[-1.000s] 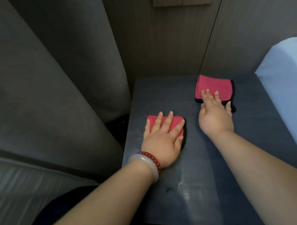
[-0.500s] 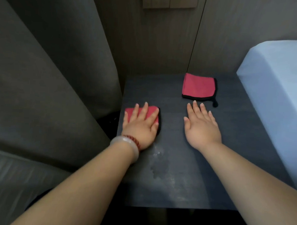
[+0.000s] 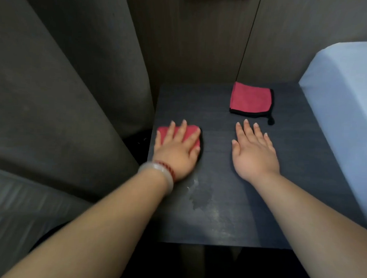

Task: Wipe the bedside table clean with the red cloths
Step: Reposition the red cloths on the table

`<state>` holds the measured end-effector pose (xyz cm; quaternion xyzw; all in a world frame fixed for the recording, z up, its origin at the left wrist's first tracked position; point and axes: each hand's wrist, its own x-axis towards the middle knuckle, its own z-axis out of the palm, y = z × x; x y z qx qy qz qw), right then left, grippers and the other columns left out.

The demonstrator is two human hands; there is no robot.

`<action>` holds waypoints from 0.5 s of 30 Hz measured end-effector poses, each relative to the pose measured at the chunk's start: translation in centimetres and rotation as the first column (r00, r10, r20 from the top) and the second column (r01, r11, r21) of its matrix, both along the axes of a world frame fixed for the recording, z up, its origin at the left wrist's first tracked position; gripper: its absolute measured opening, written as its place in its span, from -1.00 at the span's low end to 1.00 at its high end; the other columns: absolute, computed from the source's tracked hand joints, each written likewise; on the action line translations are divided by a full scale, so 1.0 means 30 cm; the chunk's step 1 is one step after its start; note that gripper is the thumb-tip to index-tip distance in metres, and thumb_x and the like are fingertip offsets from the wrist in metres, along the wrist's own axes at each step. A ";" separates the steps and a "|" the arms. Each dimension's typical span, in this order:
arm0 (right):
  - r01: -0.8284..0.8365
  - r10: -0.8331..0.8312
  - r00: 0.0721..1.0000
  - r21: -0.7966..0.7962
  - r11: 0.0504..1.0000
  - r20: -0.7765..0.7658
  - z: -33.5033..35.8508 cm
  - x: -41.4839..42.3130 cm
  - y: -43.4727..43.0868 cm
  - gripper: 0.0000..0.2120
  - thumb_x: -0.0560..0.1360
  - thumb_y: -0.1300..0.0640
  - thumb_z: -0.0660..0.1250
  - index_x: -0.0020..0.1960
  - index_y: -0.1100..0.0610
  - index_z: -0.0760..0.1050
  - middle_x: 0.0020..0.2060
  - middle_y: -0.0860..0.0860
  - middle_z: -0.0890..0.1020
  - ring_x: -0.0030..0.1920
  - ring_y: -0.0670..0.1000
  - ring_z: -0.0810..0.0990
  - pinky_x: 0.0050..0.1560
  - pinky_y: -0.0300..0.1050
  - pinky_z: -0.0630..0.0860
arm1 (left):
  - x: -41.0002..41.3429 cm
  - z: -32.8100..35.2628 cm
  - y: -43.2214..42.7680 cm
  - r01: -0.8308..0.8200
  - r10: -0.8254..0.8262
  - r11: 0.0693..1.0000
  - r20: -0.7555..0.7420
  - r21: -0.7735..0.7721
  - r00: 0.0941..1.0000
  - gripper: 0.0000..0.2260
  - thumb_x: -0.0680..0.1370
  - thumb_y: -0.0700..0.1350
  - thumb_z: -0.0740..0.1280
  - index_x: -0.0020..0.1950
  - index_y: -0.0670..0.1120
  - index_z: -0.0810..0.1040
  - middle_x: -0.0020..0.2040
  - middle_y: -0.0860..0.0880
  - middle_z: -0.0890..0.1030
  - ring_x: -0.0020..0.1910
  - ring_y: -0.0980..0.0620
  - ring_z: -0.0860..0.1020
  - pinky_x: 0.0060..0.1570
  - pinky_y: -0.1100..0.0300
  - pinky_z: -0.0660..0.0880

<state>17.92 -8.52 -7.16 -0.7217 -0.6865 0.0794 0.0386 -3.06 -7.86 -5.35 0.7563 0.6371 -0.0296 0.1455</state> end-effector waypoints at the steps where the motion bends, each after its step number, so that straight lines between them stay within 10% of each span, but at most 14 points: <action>1: -0.002 0.002 1.000 -0.001 1.000 0.003 0.000 0.001 0.000 -0.47 0.65 -0.04 -0.13 0.60 0.01 -0.06 0.59 -0.06 -0.04 0.58 0.01 -0.11 0.55 -0.01 -0.15 | -0.005 0.010 0.066 -0.056 0.055 0.996 -0.008 -0.065 0.998 -0.50 0.63 0.19 -0.05 0.56 0.27 -0.10 0.60 0.06 -0.21 0.56 -0.09 -0.24 0.46 -0.23 -0.24; 11: 0.000 0.000 1.000 -0.010 1.000 -0.007 0.004 -0.005 -0.006 -0.47 0.65 -0.04 -0.13 0.60 0.02 -0.06 0.59 -0.05 -0.04 0.58 0.01 -0.11 0.55 -0.01 -0.14 | 0.022 0.001 -0.250 0.157 -0.157 0.984 0.001 0.080 0.988 -0.50 0.62 0.20 -0.03 0.55 0.29 -0.05 0.61 0.08 -0.14 0.57 -0.05 -0.20 0.47 -0.15 -0.27; 15: -0.016 0.015 1.000 -0.007 1.000 -0.018 0.004 -0.006 -0.030 -0.47 0.66 -0.05 -0.13 0.60 0.01 -0.05 0.59 -0.04 -0.04 0.58 0.01 -0.10 0.55 -0.03 -0.14 | -0.076 0.016 -0.020 -0.120 0.117 0.990 -0.041 -0.079 0.992 -0.50 0.64 0.20 -0.04 0.56 0.27 -0.09 0.60 0.05 -0.20 0.56 -0.07 -0.23 0.48 -0.18 -0.22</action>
